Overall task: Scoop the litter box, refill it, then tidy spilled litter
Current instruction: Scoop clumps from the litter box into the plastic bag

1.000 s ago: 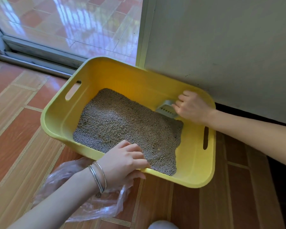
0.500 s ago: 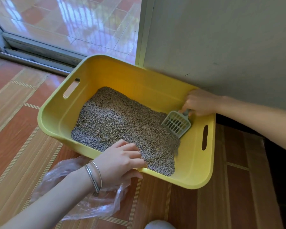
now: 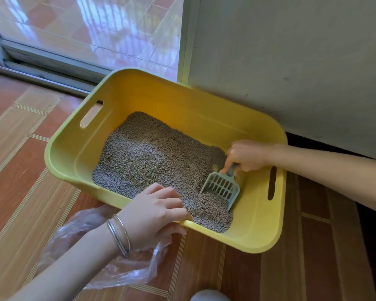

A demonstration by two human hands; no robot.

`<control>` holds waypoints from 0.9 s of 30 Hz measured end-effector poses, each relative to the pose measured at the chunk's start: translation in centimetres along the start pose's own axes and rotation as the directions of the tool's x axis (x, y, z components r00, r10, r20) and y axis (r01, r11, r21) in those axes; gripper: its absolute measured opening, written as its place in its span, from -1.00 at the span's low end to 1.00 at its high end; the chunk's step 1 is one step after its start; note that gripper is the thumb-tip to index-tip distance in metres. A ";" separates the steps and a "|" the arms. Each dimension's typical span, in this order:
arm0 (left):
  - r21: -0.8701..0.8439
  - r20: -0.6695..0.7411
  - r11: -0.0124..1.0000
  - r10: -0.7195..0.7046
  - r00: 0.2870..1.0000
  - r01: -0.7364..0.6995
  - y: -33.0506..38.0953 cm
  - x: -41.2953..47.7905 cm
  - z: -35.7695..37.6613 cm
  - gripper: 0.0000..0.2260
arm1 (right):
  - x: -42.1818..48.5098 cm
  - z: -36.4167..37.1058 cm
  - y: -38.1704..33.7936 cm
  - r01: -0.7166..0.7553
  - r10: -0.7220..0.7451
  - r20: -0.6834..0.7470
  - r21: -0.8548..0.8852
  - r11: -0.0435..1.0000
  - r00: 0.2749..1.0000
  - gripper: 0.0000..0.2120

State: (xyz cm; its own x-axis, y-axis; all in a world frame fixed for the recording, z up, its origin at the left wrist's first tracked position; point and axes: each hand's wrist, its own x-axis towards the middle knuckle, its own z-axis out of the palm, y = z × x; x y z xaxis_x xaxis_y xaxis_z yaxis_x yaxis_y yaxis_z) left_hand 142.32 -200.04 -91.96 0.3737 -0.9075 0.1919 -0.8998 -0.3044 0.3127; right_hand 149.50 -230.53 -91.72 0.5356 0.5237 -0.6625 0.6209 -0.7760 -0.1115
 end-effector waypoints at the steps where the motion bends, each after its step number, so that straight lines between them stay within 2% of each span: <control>1: 0.000 -0.002 1.000 -0.001 1.000 0.001 0.0 0.0 -0.1 -0.62 | 0.1 0.2 -0.4 0.008 -0.008 0.016 0.014 1.000 1.000 -0.68; 8: -0.004 -0.014 1.000 0.004 1.000 -0.004 0.3 -1.1 -0.2 -0.63 | 1.0 0.9 -2.9 0.019 -0.032 0.073 0.169 0.986 0.997 -0.68; 12: 0.022 -0.041 1.000 -0.006 0.999 0.007 0.6 -1.2 -0.2 -0.63 | 0.1 -1.9 -0.5 0.020 -0.020 0.005 -0.055 0.998 1.000 -0.74; 15: 0.025 -0.051 0.999 -0.029 0.998 0.030 0.7 -1.1 -0.2 -0.64 | -0.6 -3.4 1.7 0.007 -0.025 -0.066 -0.261 0.965 0.998 -0.76; 16: 0.027 -0.057 0.999 -0.034 0.998 0.036 0.8 -1.1 -0.2 -0.63 | -0.7 -3.3 1.9 0.004 -0.028 -0.084 -0.272 0.962 0.996 -0.77; 21: 0.038 -0.074 0.998 -0.051 0.996 0.054 1.0 -1.1 -0.2 -0.59 | -0.1 1.8 -1.5 0.113 -0.121 -0.078 -0.096 0.989 0.990 -0.80; 23: 0.039 -0.068 0.998 -0.054 0.996 0.057 1.1 -1.1 -0.2 -0.58 | -0.2 1.3 -1.4 0.132 -0.144 -0.081 -0.140 0.981 0.986 -0.80; 27: 0.052 -0.052 0.997 -0.047 0.998 0.050 0.9 -1.0 -0.3 -0.58 | -0.3 -0.5 -0.6 0.041 -0.062 -0.087 -0.228 0.973 0.994 -0.78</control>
State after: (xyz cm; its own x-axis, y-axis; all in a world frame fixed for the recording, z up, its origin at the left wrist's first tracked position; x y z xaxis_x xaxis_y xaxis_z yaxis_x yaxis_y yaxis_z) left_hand 141.19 -199.33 -91.63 0.4271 -0.8759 0.2245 -0.8904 -0.3642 0.2732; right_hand 149.24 -230.03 -91.11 0.5439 0.5996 -0.5870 0.7564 -0.6532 0.0337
